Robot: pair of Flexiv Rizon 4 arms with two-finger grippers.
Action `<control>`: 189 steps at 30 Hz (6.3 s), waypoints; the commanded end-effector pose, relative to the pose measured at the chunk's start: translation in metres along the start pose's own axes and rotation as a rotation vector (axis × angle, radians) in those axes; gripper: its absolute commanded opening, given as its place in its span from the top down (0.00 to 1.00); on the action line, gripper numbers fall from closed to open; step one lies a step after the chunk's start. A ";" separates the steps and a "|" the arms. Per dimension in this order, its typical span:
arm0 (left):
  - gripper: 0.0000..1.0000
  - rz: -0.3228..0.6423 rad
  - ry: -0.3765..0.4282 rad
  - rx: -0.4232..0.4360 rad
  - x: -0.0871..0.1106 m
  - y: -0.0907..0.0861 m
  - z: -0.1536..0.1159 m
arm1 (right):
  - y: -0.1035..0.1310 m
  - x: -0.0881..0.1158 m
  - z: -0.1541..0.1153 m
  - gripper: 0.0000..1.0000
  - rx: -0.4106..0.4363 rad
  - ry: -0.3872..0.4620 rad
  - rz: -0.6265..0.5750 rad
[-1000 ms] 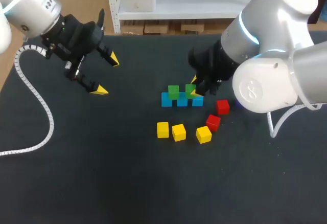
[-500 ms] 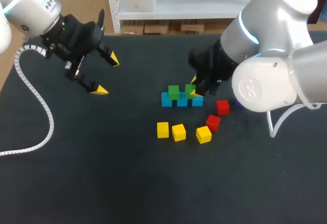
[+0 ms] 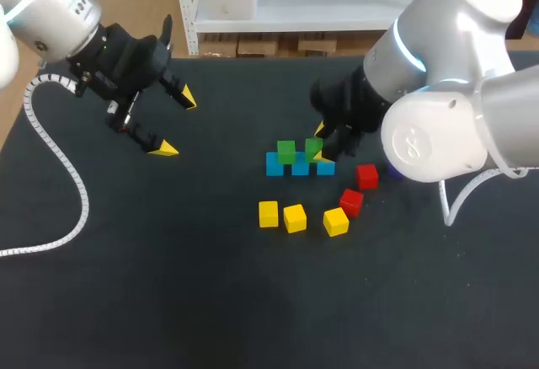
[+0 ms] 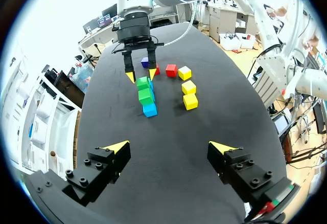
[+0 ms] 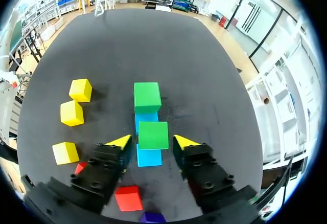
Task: Place the blue cubes, place green cubes on the blue cubes, place the yellow cubes on the green cubes, then place the red cubes on the yellow cubes, and place purple cube on the red cubes.
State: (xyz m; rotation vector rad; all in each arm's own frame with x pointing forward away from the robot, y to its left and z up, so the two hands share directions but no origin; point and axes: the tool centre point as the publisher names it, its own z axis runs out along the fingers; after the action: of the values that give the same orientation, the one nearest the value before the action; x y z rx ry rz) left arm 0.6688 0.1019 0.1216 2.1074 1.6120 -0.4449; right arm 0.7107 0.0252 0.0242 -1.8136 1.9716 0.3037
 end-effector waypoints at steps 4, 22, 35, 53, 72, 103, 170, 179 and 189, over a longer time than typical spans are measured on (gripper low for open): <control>0.00 0.002 -0.001 0.000 0.001 0.000 0.000 | 0.000 0.002 -0.003 0.00 -0.002 -0.004 -0.001; 0.00 0.002 -0.001 0.000 0.001 0.000 0.000 | 0.017 0.030 -0.079 0.00 -0.057 -0.188 -0.025; 0.00 0.002 -0.001 0.000 0.001 0.000 0.000 | 0.057 0.042 -0.100 0.00 -0.100 -0.185 -0.160; 0.00 0.002 -0.001 0.000 0.001 0.000 0.000 | 0.117 0.002 -0.068 0.00 -0.089 -0.180 -0.171; 0.00 0.002 -0.001 0.000 0.001 0.000 0.000 | 0.129 -0.034 -0.009 0.00 -0.189 -0.101 -0.254; 0.00 0.002 -0.001 0.000 0.001 0.000 0.000 | 0.119 -0.016 0.026 0.21 -0.210 0.014 -0.272; 0.00 0.002 -0.001 0.000 0.001 0.000 0.000 | 0.015 -0.042 -0.039 1.00 0.032 0.098 -0.022; 0.00 0.002 -0.001 0.000 0.001 0.000 0.000 | 0.009 -0.039 -0.028 1.00 0.031 0.093 -0.009; 0.00 0.002 -0.001 0.000 0.001 0.000 0.000 | 0.006 -0.037 -0.023 1.00 0.032 0.077 -0.001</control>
State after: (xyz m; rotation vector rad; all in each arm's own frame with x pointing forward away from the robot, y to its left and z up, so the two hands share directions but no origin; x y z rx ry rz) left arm 0.6688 0.1019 0.1217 2.1073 1.6121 -0.4449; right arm 0.7011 0.0481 0.0609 -1.8318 2.0170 0.2028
